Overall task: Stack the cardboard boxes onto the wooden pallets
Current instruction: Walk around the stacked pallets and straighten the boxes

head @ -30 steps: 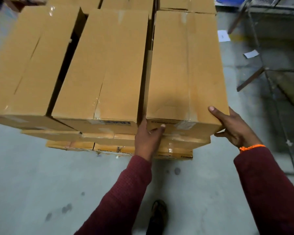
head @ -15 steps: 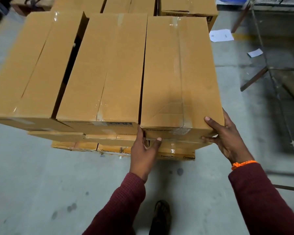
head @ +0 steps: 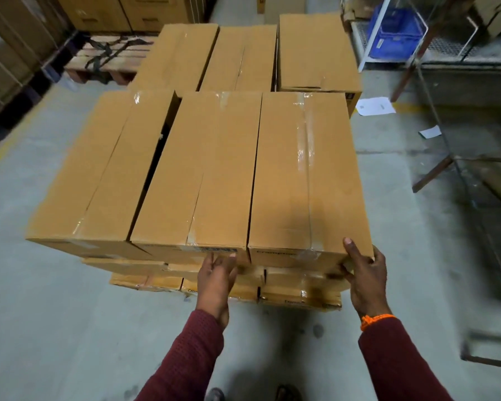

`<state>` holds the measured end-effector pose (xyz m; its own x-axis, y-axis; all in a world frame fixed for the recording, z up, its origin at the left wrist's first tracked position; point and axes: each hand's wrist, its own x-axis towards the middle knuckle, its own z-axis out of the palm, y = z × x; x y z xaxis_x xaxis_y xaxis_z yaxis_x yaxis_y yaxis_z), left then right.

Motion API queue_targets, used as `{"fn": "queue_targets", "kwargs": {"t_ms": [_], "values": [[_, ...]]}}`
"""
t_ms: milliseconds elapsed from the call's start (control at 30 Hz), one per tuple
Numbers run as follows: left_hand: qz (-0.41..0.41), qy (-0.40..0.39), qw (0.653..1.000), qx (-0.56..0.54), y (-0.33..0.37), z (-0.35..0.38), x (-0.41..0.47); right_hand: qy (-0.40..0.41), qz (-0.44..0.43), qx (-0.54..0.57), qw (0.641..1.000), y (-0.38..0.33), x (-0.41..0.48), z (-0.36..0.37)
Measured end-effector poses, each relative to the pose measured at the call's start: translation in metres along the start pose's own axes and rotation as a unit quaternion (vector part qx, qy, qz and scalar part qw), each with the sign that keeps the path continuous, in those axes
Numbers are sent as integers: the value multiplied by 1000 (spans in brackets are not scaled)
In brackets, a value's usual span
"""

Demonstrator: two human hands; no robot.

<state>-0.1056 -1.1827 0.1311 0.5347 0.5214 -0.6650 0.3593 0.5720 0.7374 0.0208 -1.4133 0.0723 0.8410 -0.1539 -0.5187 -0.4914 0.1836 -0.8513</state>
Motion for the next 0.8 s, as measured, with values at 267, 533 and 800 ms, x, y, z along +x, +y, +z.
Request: {"fn": "queue_targets", "kwargs": {"t_ms": [267,533,800], "values": [[-55,-22,997,-43,33,-22,38,-22,110,102,988,36,-27,64],[-91,-16,995,-26,49,-116,39,-108,156,-31,981,67,-139,141],[104,259,959,52,171,-340,169,-149,-202,-354,901,126,-244,333]]}}
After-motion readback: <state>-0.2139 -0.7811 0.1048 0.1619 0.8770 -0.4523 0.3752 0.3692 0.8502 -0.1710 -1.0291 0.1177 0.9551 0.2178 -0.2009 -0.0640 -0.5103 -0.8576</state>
